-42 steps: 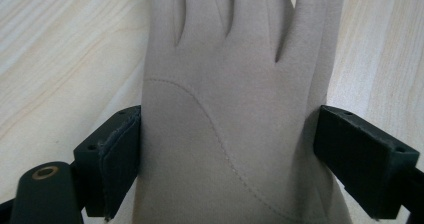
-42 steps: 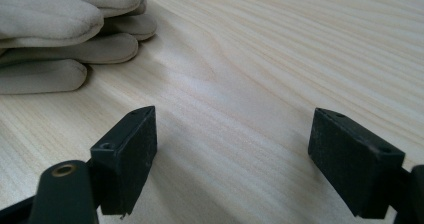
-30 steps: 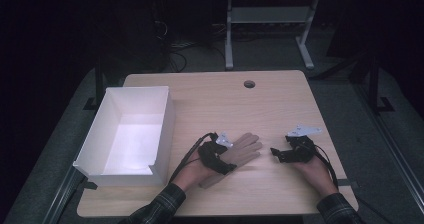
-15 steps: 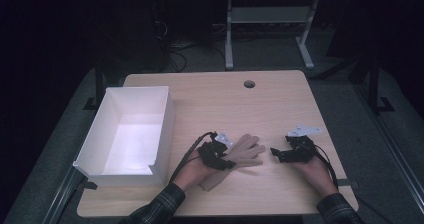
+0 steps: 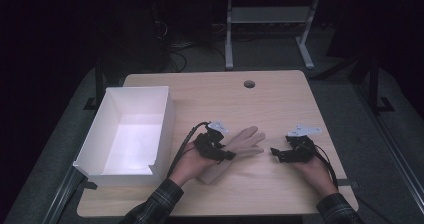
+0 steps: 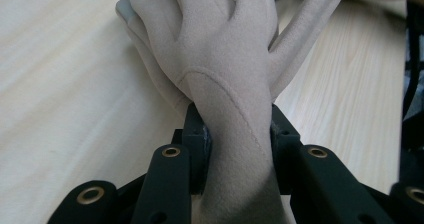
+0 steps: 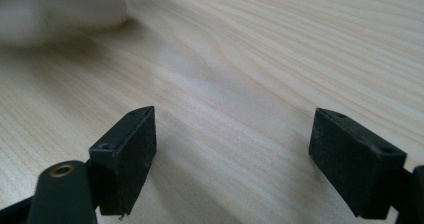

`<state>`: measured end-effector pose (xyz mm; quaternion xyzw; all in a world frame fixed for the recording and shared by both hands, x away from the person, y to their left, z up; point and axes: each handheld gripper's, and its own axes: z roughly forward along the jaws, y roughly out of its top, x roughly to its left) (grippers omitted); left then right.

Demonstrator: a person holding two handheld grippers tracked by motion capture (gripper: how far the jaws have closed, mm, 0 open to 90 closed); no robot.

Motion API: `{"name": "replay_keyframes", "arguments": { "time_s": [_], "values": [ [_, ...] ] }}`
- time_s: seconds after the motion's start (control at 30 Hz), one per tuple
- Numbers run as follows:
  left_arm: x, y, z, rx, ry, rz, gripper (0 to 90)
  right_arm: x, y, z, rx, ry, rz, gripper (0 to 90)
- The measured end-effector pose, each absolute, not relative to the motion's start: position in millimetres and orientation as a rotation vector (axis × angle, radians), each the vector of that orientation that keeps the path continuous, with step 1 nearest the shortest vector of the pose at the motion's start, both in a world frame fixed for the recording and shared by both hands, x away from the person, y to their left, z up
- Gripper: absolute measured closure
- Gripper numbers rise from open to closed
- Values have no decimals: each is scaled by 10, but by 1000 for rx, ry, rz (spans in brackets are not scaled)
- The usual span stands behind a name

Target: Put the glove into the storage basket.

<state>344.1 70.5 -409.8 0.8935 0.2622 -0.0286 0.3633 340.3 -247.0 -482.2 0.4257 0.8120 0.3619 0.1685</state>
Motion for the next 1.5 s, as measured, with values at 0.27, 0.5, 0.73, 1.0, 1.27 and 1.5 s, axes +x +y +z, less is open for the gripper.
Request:
{"name": "replay_keyframes", "arguments": {
  "time_s": [0.27,0.5,0.73,1.0,1.27,1.5],
  "values": [
    [3502,790,-3759,2263,717,-32,687,3402,-2465,-4820,1219,2311,1031,185],
    [3558,931,-3478,2237,749,-4,687,3403,-2463,-4821,1220,2310,1034,185],
    [3618,1085,-3249,2234,754,22,687,3402,-2462,-4821,1223,2310,1035,185],
    [3670,1365,-3040,2197,790,59,687,3404,-2463,-4821,1221,2311,1035,184],
    [3693,1688,-2884,2152,853,112,687,3404,-2463,-4821,1221,2311,1035,184],
    [3718,2032,-2855,2124,928,159,687,3404,-2463,-4821,1221,2310,1035,184]
  ]
}}
